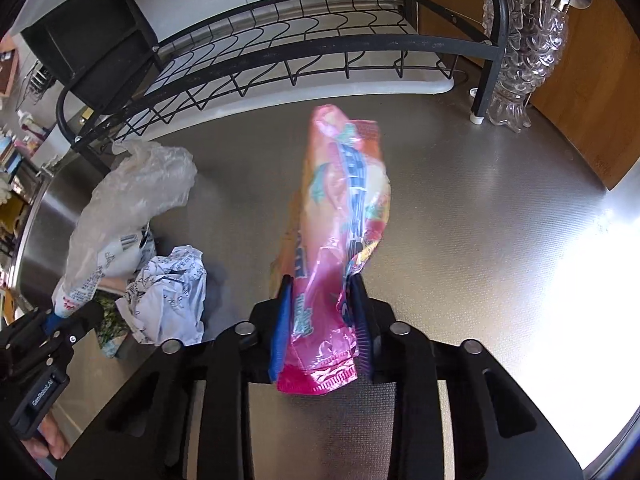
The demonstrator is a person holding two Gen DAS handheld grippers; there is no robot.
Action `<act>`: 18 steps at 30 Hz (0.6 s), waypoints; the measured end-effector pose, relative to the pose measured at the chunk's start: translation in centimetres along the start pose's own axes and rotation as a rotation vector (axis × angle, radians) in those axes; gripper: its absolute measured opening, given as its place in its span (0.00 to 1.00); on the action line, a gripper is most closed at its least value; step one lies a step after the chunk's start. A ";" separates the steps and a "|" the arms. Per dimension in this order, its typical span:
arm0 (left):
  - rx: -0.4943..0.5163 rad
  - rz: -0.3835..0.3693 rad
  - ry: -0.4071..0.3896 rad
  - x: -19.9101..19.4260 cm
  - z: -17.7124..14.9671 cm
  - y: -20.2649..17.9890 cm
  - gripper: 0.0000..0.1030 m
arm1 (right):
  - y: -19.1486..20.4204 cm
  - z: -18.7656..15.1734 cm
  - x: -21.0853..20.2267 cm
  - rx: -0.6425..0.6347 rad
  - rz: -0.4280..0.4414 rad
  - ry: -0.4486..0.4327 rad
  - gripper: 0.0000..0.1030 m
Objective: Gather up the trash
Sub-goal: 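Grasp the pink candy bag with the right tool while the left tool grasps the green-printed carton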
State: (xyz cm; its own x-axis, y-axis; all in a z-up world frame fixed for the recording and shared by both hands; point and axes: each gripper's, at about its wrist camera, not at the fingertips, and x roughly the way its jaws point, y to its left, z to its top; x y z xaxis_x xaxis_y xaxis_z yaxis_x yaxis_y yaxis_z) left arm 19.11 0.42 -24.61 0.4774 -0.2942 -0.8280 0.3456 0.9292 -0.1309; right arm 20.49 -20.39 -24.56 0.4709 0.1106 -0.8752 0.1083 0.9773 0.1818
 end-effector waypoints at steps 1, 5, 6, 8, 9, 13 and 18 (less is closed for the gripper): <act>0.003 -0.003 -0.002 -0.1 -0.1 -0.2 0.03 | 0.1 -0.1 0.0 -0.002 0.003 0.001 0.18; 0.001 -0.020 -0.010 -0.8 -0.4 -0.9 0.00 | 0.3 -0.9 -0.5 -0.008 0.017 0.005 0.08; 0.001 -0.023 -0.013 -1.1 -0.6 -1.1 0.00 | 0.2 -1.2 -0.9 -0.005 0.019 -0.001 0.08; -0.002 -0.025 -0.023 -1.7 -0.9 -1.4 0.00 | 0.1 -1.6 -1.4 0.004 0.027 -0.009 0.07; -0.002 -0.026 -0.028 -2.1 -1.0 -1.6 0.00 | 0.1 -1.8 -1.7 0.008 0.032 -0.011 0.07; -0.001 -0.030 -0.046 -3.8 -1.8 -2.3 0.00 | 0.0 -2.4 -3.4 0.013 0.043 -0.034 0.06; 0.009 -0.034 -0.074 -6.5 -3.2 -3.5 0.00 | 0.3 -3.7 -5.9 0.022 0.071 -0.064 0.06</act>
State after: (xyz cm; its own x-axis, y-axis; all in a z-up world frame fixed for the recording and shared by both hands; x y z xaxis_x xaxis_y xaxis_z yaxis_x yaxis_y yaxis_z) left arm 12.22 -0.25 -20.53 0.5236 -0.3420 -0.7803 0.3698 0.9164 -0.1534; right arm 14.53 -20.08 -20.99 0.5332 0.1673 -0.8293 0.0917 0.9630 0.2532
